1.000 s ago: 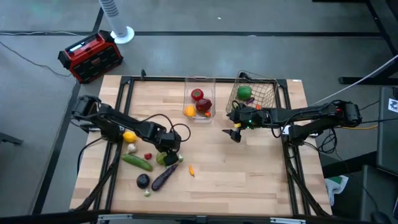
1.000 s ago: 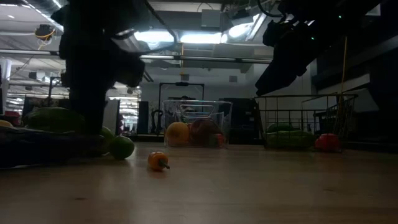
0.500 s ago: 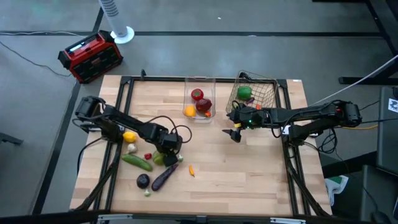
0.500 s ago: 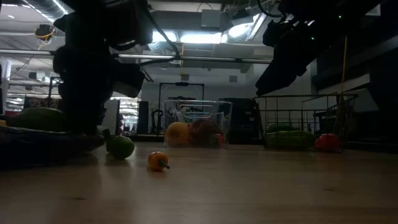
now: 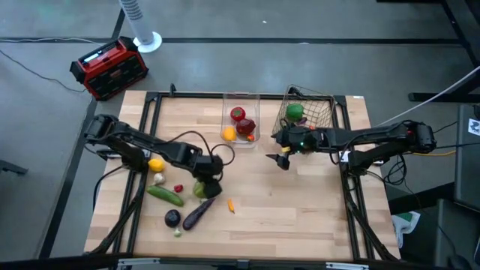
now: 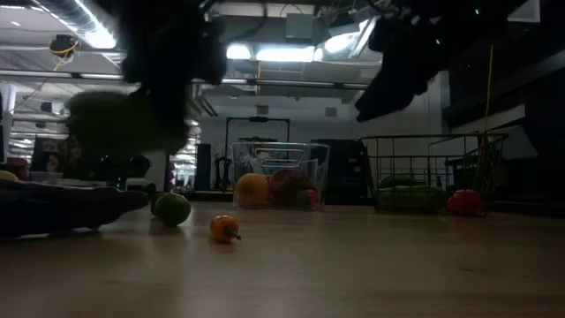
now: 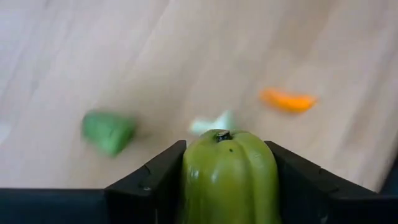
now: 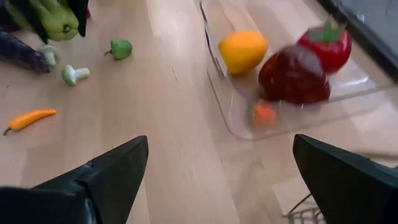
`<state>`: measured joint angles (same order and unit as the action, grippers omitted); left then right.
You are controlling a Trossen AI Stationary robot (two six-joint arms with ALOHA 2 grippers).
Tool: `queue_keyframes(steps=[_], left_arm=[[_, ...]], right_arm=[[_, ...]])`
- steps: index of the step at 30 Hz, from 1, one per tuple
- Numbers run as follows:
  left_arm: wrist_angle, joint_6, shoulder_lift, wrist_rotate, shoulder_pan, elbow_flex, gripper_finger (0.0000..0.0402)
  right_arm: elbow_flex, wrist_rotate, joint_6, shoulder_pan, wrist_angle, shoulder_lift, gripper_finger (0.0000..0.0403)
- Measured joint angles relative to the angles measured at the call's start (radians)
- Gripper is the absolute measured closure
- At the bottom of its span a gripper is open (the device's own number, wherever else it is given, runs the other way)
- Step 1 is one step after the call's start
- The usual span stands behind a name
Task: Sort produce into baskets
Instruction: Put the light green chayote into the wire basket
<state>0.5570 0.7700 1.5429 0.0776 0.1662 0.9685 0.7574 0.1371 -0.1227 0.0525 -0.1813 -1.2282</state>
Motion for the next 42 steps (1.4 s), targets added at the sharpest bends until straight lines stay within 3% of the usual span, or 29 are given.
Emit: queue_keyframes(steps=[3, 9, 14, 20, 26, 28, 35, 42], left_arm=[[-0.075, -0.004, -0.001, -0.024, -0.023, 0.063, 0.0205], [-0.486, -0.128, 0.004, -0.129, -0.068, 0.077, 0.0206], [-0.727, -0.257, 0.045, -0.243, -0.110, 0.078, 0.0203], [-1.105, -0.390, 0.170, -0.300, -0.165, 0.078, 0.0202], [-1.541, -0.503, 0.369, -0.305, -0.239, 0.123, 0.0201], [-1.601, -0.514, 0.440, -0.305, -0.265, 0.185, 0.0201], [-1.551, -0.477, 0.658, -0.304, -0.340, 0.446, 0.0201], [-1.554, -0.317, 0.730, -0.304, -0.384, 0.519, 0.0201]], right_arm=[[0.059, 0.000, 0.025, 0.000, -0.050, 0.000, 0.0006], [0.242, 0.000, 0.065, 0.000, -0.252, 0.000, 0.0006], [0.448, 0.000, 0.080, 0.000, -0.490, 0.000, 0.0006], [0.658, 0.001, 0.080, 0.000, -0.661, 0.000, 0.0006], [0.769, 0.002, 0.080, 0.000, -0.689, 0.000, 0.0006], [0.783, 0.002, 0.080, 0.000, -0.689, 0.000, 0.0006], [0.786, 0.003, 0.080, 0.000, -0.696, 0.000, 0.0006], [0.786, 0.003, 0.080, 0.000, -0.713, 0.000, 0.0006]])
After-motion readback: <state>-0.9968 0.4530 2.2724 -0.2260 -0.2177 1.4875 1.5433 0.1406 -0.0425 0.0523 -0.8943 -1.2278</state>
